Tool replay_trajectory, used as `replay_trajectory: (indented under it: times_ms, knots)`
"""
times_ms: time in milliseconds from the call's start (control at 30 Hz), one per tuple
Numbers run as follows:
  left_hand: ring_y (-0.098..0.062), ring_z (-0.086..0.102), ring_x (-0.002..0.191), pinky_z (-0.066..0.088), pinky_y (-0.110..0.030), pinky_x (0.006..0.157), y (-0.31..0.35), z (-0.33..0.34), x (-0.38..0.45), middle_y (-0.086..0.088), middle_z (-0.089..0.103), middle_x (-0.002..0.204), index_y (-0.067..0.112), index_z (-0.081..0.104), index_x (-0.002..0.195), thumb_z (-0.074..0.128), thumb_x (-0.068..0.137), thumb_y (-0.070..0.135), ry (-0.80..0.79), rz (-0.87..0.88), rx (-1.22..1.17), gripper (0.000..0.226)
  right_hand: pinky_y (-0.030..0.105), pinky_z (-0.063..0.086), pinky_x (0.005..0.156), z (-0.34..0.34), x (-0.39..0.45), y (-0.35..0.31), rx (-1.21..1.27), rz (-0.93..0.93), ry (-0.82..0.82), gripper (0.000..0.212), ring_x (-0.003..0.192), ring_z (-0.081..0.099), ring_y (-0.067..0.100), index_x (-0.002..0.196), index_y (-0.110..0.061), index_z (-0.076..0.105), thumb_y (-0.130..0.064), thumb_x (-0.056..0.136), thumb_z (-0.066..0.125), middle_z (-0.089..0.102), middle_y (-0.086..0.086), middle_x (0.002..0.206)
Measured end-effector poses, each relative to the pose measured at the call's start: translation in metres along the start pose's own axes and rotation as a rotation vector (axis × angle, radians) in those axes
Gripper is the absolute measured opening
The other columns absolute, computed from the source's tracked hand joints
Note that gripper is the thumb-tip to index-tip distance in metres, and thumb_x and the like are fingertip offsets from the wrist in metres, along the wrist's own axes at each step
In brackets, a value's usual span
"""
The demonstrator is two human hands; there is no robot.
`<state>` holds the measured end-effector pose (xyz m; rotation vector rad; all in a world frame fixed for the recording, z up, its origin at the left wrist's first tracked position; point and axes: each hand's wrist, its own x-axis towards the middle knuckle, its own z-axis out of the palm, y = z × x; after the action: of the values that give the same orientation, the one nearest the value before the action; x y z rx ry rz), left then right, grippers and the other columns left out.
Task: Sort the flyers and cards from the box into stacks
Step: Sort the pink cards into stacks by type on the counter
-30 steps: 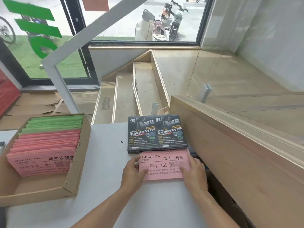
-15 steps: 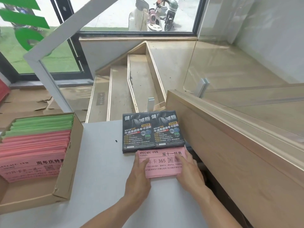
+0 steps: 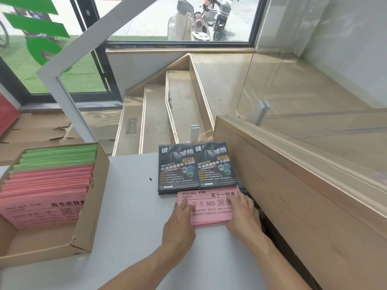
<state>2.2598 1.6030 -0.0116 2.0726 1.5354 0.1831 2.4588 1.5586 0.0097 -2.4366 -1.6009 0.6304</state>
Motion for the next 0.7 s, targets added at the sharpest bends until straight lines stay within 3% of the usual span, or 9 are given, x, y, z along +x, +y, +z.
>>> replay_trajectory:
  times_ms: [67,167,267,467,567,700]
  knots:
    - [-0.018,0.034,0.147,0.043,-0.031,0.103,-0.002,-0.002,-0.001,0.011,0.033,0.161,0.03,0.051,0.133,0.058,0.093,0.015,0.008,0.017,0.016,0.044,0.042,0.029,0.116,-0.001,0.001,-0.004,0.024,-0.009,-0.041,0.064,0.144,0.02,0.021,0.145,-0.031,0.039,-0.011,0.087,0.059,0.026,-0.002,0.158]
    - [-0.015,0.057,0.12,0.044,-0.026,0.082,-0.002,-0.005,-0.002,0.01,0.054,0.14,0.029,0.062,0.116,0.063,0.088,0.017,0.05,0.031,-0.003,0.031,0.04,0.033,0.115,-0.002,0.002,-0.007,0.036,0.0,-0.031,0.064,0.142,0.024,0.02,0.145,-0.034,0.042,-0.01,0.088,0.06,0.03,-0.005,0.158]
    - [-0.013,0.059,0.118,0.048,-0.028,0.086,-0.004,-0.006,-0.003,0.011,0.056,0.138,0.024,0.067,0.112,0.064,0.089,0.017,0.082,0.063,-0.003,0.025,0.039,0.032,0.115,-0.004,0.002,-0.008,0.045,-0.018,-0.026,0.062,0.143,0.023,0.019,0.143,-0.034,0.044,-0.011,0.088,0.061,0.032,-0.006,0.157]
    - [-0.012,0.046,0.134,0.048,-0.027,0.091,-0.009,-0.003,-0.01,0.013,0.046,0.143,0.024,0.061,0.106,0.069,0.082,0.015,0.091,0.092,-0.065,0.027,0.046,0.009,0.125,-0.001,-0.001,-0.013,-0.119,-0.057,0.029,0.067,0.148,0.015,0.026,0.141,-0.036,0.042,-0.015,0.082,0.065,0.029,0.0,0.154]
    - [-0.018,0.04,0.143,0.042,-0.023,0.105,-0.013,-0.002,-0.018,0.006,0.042,0.152,0.023,0.06,0.108,0.074,0.085,0.017,0.117,0.117,-0.134,0.028,0.037,0.017,0.121,0.004,-0.009,-0.028,-0.143,-0.106,0.12,0.057,0.136,0.03,0.02,0.137,-0.033,0.049,-0.021,0.084,0.067,0.042,-0.002,0.139]
    - [-0.006,0.05,0.132,0.031,-0.005,0.097,-0.023,-0.014,-0.041,0.021,0.045,0.145,0.026,0.066,0.105,0.075,0.089,0.022,0.278,0.101,-0.248,0.019,0.033,0.027,0.115,0.018,-0.02,-0.041,-0.216,-0.128,0.158,0.045,0.119,0.043,0.019,0.127,-0.029,0.056,-0.014,0.084,0.059,0.051,-0.004,0.123]
